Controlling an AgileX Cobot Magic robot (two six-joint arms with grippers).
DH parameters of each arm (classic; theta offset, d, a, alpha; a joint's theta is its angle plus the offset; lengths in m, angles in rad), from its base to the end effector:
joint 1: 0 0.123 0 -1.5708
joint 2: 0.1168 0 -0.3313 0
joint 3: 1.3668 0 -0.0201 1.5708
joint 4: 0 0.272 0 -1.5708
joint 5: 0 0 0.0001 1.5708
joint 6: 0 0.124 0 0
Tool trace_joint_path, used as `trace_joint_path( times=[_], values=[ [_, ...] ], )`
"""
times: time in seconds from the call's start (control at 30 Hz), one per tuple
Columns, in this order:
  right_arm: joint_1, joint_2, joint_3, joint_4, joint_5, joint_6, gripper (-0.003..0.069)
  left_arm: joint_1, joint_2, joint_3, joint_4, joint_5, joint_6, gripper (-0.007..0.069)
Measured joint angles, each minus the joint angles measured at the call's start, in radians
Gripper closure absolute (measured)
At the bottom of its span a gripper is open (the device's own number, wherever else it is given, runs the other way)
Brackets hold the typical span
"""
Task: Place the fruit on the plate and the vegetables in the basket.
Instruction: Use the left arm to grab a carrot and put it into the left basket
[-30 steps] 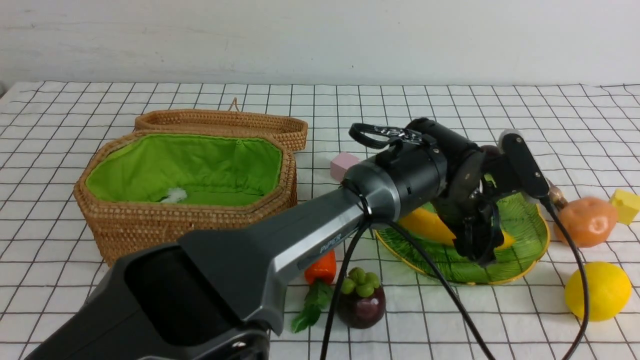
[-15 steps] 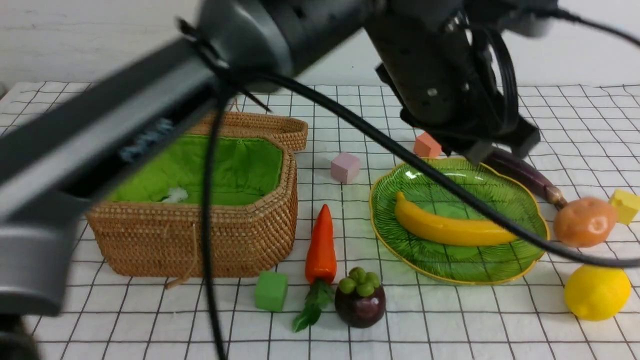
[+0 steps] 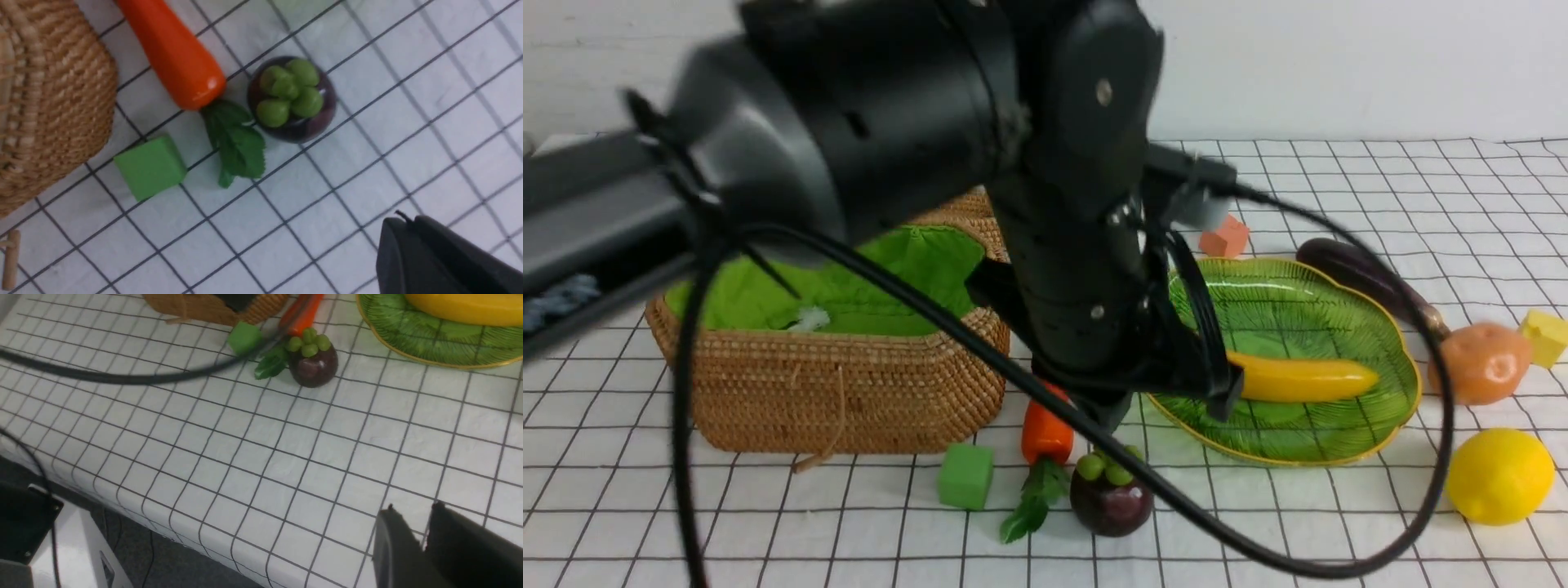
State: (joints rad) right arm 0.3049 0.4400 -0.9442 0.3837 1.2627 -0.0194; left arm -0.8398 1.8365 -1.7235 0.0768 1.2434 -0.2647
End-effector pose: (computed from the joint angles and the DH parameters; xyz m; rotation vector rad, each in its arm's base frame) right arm 0.0111 0.0499 0.3963 -0.4291 2.2006 0.6276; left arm 0.2957 -0.3162 0.3253 0.8246 2.7198 -0.1340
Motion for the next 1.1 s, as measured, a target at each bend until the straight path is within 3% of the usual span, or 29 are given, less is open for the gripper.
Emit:
trace_joint_path(
  times=[0.17, 0.23, 0.4, 0.63, 1.1],
  values=[
    [0.0, -0.053, 0.0, 0.016, 0.0, -0.021, 0.051, 0.01, 0.115, -0.002, 0.125, -0.079, -0.077, 0.0447],
    [0.0, -0.074, 0.0, 0.017, 0.0, -0.022, 0.051, 0.017, 0.178, -0.009, 0.2, -0.139, -0.157, 0.0347],
    [0.0, -0.086, 0.0, 0.017, 0.0, -0.022, 0.0508, 0.035, 0.273, -0.017, 0.318, -0.226, -0.258, 0.0246],
    [0.0, -0.086, 0.0, 0.017, 0.0, -0.025, 0.0504, 0.086, 0.327, -0.022, 0.32, -0.285, -0.336, 0.0229],
    [0.0, -0.087, 0.0, 0.014, 0.0, -0.055, 0.0504, 0.1, 0.389, -0.033, 0.279, -0.292, -0.338, 0.0235]
  ],
)
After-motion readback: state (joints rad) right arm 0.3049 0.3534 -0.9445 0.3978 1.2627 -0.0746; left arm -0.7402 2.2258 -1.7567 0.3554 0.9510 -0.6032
